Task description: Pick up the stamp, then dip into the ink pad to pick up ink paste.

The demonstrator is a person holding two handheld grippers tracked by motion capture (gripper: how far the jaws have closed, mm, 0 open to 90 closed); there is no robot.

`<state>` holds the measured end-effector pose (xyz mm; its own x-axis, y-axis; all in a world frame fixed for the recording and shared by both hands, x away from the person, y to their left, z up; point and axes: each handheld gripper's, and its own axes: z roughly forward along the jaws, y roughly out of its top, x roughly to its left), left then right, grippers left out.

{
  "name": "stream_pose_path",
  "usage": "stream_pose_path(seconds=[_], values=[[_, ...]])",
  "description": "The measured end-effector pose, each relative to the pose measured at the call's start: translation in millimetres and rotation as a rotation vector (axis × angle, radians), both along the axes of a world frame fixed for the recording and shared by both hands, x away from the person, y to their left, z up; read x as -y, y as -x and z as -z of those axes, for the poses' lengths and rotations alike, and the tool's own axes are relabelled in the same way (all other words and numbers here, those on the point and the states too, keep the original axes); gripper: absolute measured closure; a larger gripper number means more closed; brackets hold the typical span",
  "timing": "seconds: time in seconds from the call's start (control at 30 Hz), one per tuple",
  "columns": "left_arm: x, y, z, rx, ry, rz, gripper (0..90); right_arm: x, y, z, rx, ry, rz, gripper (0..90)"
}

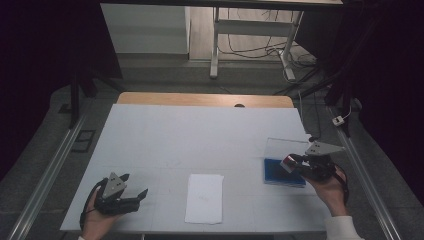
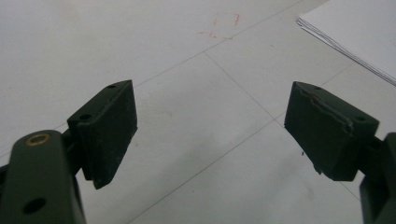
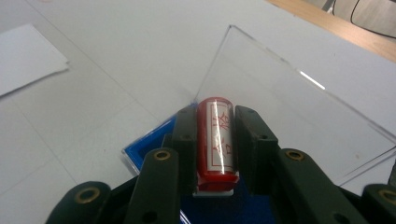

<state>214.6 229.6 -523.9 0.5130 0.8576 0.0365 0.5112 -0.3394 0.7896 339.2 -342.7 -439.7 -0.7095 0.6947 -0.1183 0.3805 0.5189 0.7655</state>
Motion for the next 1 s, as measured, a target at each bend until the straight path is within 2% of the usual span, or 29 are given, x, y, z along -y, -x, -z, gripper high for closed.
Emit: stream_pose_path(seconds=[0.37,0.47,0.6,0.77,1.0], values=[[0.4,0.3,-0.2,0.001,-0.002,-0.002,17.2,-6.3,4.5,-8.7,0.019,0.002,-0.018,70.1],[0.2,0.4,-0.3,0.001,-0.001,-0.001,17.2,-8.7,4.3,-9.2,0.008,0.004,-0.025,70.1],[0.1,0.3,0.0,0.001,-0.004,0.0,17.2,-13.6,1.9,-4.2,-0.016,0.042,-0.022,70.1],[0.1,0.3,0.2,0.001,-0.006,0.0,17.2,-15.6,-1.2,1.4,-0.035,0.059,-0.016,70.0],[-0.1,0.8,0.3,0.0,-0.006,0.0,17.2,-17.3,-2.9,4.0,-0.04,0.08,-0.012,70.1]])
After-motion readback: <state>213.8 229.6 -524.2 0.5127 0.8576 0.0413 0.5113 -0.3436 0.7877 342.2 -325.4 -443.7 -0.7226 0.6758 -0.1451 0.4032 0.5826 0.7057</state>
